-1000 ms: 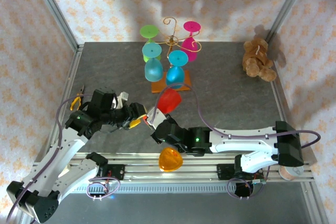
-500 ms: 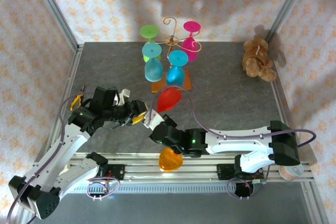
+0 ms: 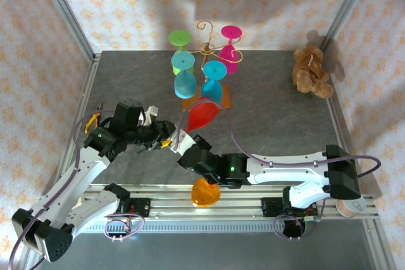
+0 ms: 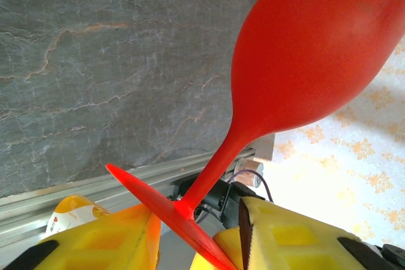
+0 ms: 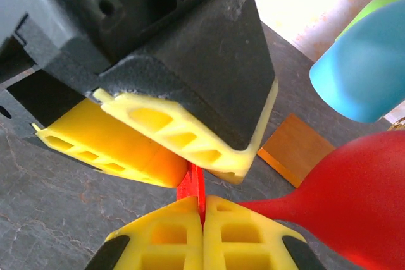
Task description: Take the wine glass off the wine glass rack
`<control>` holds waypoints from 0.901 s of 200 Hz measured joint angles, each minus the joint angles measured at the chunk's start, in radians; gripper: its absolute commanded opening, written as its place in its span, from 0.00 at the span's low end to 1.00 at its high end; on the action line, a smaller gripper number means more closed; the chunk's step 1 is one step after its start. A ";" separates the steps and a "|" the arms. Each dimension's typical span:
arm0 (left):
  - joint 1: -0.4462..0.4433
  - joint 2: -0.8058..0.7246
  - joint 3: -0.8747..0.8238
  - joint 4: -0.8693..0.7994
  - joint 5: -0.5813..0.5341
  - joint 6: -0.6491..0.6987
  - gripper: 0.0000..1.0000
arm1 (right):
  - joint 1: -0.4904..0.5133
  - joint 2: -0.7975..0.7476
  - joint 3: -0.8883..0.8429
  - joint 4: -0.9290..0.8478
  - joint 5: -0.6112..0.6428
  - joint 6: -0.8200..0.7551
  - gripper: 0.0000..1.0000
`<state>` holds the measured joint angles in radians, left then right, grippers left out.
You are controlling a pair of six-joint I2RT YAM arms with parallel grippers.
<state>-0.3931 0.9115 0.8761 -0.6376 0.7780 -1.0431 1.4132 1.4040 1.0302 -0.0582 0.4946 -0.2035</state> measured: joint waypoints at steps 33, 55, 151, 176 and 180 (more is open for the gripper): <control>0.000 0.001 0.000 0.004 -0.001 -0.006 0.26 | 0.000 0.010 0.010 0.000 0.003 -0.019 0.00; 0.000 0.001 0.000 0.012 -0.005 -0.011 0.14 | 0.000 0.018 0.016 -0.002 0.006 -0.032 0.00; 0.000 -0.018 -0.003 0.024 -0.005 -0.037 0.00 | 0.000 0.014 0.063 -0.092 -0.044 -0.029 0.05; -0.001 -0.029 -0.010 0.026 0.004 -0.034 0.00 | 0.000 -0.002 0.063 -0.112 -0.073 -0.012 0.13; -0.002 -0.031 -0.010 0.027 0.004 -0.032 0.00 | 0.000 -0.004 0.063 -0.114 -0.076 -0.006 0.13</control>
<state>-0.3950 0.8803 0.8665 -0.6109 0.7822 -1.0756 1.4128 1.4002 1.0931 -0.1722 0.4183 -0.2100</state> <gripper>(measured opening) 0.046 0.118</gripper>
